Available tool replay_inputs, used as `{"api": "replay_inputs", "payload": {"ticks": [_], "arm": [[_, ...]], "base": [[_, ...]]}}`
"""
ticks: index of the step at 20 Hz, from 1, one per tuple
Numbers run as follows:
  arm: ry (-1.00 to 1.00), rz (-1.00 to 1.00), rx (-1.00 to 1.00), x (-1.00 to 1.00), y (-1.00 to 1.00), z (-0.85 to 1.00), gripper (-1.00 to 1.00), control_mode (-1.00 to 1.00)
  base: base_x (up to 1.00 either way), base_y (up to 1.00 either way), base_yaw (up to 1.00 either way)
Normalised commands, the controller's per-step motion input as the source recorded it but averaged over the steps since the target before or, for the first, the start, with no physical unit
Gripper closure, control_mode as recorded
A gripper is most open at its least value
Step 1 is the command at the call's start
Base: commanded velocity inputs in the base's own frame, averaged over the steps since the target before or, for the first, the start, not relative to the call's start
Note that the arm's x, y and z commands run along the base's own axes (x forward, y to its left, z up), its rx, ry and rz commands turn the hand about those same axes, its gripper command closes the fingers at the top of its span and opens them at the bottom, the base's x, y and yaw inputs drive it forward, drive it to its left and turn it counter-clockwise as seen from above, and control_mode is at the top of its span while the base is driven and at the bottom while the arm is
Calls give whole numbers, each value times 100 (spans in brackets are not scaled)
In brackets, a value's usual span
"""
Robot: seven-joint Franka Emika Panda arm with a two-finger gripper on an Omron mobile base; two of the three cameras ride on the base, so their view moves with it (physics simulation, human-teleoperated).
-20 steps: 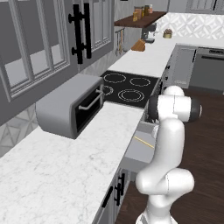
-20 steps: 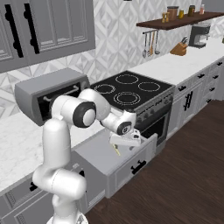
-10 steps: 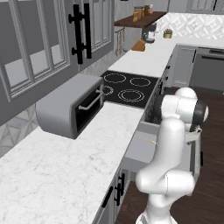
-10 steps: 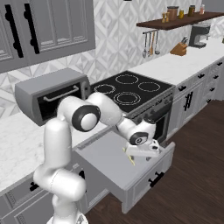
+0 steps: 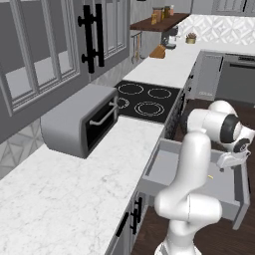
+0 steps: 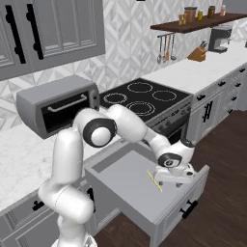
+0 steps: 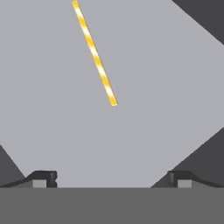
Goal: Take a straw from the drawer in front and place it inside the glass cup on the dining counter.
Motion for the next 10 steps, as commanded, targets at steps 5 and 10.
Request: {"api": "replay_inputs", "payload": {"ticks": [5,10], "arm": [[-1,-3,0,34,69,20,-100,-100],[0,-8,-4,40,77,-1,-100,-100]], "base": [[0,0,0],[0,0,0]]}}
